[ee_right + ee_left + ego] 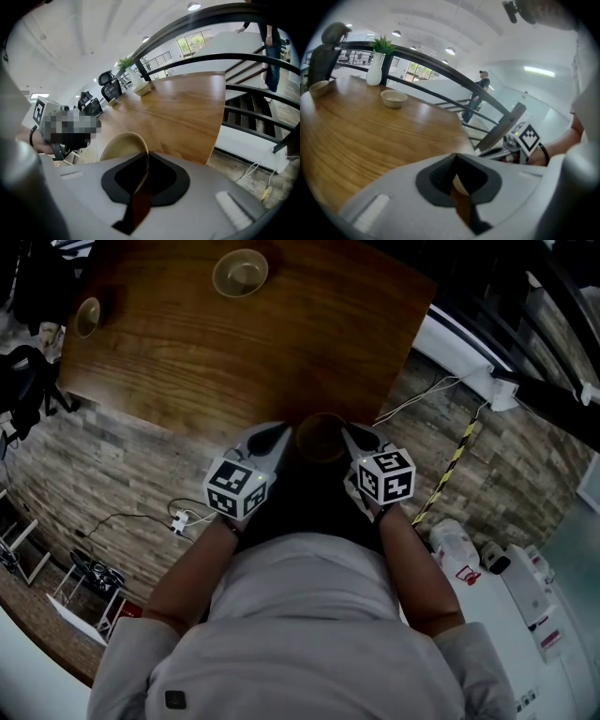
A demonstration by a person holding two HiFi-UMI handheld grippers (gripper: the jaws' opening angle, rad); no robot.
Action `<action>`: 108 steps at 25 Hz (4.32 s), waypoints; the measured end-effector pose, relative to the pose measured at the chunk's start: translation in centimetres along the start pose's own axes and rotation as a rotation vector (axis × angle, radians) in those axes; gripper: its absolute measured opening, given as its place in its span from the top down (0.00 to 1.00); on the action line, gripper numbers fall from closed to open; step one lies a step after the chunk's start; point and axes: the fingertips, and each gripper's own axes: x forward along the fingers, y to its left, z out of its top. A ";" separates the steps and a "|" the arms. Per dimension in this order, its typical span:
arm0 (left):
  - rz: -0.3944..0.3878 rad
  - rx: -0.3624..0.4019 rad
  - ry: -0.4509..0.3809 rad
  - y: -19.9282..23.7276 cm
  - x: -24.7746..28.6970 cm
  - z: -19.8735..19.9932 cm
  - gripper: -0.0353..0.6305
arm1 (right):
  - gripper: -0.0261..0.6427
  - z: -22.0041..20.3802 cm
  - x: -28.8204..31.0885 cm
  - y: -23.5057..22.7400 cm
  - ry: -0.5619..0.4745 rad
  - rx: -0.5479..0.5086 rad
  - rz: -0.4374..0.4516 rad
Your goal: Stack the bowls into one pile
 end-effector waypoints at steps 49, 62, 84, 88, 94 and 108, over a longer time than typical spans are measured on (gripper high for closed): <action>0.082 0.310 -0.392 -14.7 -13.1 20.3 0.94 | 0.93 20.0 -25.8 9.5 -0.525 -0.273 -0.027; 0.160 0.267 -0.385 -10.0 -16.9 18.5 0.94 | 0.93 20.8 -21.6 12.9 -0.483 -0.296 0.037; 0.112 0.283 -0.390 6.6 -34.0 15.1 0.94 | 0.93 21.9 -7.3 30.7 -0.481 -0.255 -0.029; 0.091 0.307 -0.373 10.4 -37.7 14.6 0.94 | 0.93 22.3 -4.5 34.6 -0.503 -0.234 -0.049; 0.070 0.326 -0.372 13.0 -41.2 15.4 0.94 | 0.93 23.0 -2.9 37.7 -0.521 -0.210 -0.075; 0.045 0.317 -0.356 14.5 -37.2 19.9 0.94 | 0.93 27.8 -2.5 34.2 -0.526 -0.200 -0.083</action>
